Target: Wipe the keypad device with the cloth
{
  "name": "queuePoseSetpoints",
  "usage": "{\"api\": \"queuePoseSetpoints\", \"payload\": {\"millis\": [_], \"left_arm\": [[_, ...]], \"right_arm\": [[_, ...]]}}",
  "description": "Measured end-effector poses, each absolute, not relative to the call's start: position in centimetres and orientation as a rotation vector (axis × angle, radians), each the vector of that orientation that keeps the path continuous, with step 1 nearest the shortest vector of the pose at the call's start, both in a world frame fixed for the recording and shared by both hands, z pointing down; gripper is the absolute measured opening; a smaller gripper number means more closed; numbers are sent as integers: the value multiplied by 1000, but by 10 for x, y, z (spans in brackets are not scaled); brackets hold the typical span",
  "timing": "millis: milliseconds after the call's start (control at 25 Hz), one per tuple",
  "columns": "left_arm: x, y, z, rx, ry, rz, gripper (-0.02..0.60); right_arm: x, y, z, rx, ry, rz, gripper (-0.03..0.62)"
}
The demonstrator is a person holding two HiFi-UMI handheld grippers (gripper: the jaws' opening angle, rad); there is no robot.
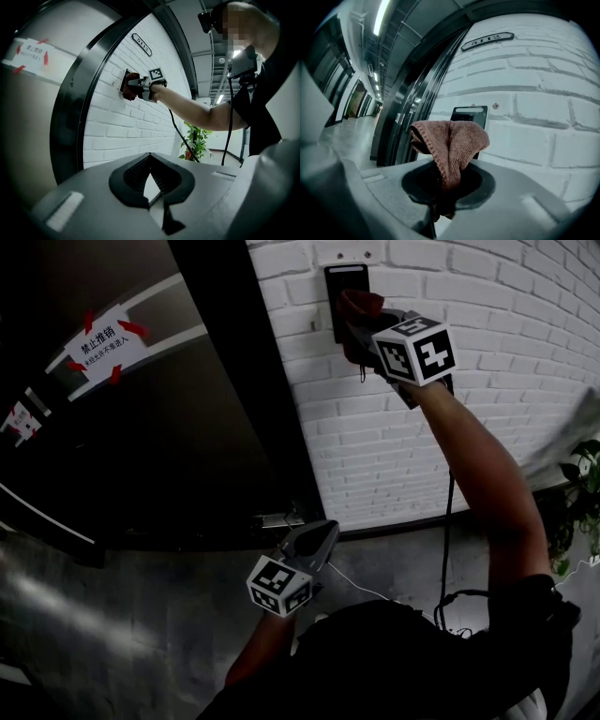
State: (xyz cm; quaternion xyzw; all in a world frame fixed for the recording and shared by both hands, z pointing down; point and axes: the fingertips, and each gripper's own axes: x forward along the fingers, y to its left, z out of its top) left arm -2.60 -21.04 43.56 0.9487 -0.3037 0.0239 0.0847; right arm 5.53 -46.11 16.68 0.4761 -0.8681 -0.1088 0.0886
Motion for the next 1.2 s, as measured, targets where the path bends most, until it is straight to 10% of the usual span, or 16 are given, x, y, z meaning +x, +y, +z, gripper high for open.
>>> {"api": "queuePoseSetpoints", "payload": {"millis": [1200], "left_arm": [[-33, -208, 437, 2827, -921, 70, 17]], "right_arm": [[61, -469, 256, 1396, -2527, -128, 46]]}}
